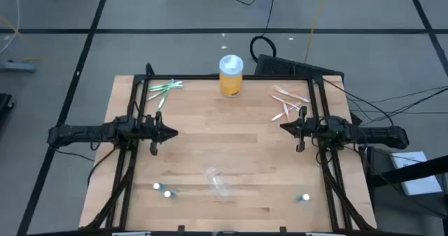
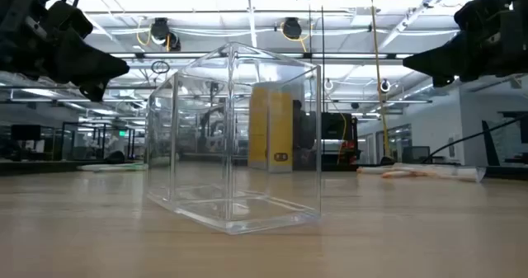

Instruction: Pick & Place toothbrushing station

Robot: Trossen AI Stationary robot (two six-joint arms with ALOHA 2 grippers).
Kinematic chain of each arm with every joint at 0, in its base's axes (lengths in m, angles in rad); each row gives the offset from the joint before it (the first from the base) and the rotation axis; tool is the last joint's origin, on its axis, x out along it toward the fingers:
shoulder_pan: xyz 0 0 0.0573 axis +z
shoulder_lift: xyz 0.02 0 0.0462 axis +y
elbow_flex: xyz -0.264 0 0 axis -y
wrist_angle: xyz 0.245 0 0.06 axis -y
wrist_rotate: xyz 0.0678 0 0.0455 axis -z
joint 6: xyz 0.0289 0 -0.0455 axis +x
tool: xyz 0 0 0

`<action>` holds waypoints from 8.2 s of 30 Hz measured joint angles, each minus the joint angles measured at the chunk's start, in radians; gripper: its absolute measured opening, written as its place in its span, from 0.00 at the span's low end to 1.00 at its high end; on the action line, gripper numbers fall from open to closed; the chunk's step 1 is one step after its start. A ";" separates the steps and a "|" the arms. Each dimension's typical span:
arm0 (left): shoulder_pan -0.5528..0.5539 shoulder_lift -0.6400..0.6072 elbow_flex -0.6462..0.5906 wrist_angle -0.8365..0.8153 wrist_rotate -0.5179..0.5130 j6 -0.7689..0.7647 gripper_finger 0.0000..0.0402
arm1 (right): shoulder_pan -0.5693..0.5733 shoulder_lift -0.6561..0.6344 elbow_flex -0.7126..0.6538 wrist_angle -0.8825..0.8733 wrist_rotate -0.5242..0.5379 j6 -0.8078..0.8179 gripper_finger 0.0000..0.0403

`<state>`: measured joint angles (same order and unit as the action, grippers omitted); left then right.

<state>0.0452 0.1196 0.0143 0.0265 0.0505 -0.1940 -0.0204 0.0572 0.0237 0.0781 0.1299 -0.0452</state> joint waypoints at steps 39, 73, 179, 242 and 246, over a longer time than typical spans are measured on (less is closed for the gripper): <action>0.000 0.000 0.000 0.000 0.000 0.000 0.12 | 0.000 0.000 0.000 0.000 0.000 0.000 0.01; 0.000 0.000 0.000 0.000 0.000 0.000 0.12 | 0.000 0.000 0.000 0.000 0.000 0.000 0.01; 0.345 0.409 0.032 0.228 -0.690 -0.130 0.29 | 0.000 0.000 0.000 0.000 0.000 0.000 0.01; 0.899 1.673 1.004 -0.534 -0.242 -0.145 0.54 | 0.000 0.000 0.000 0.000 0.000 0.000 0.01; 0.900 1.676 1.002 -0.554 -0.118 -0.136 0.54 | 0.000 0.000 0.000 0.000 0.000 0.000 0.01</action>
<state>0.9448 1.7958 1.0161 -0.5279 -0.0676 -0.3299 -0.0203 0.0574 0.0236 0.0781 0.1299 -0.0452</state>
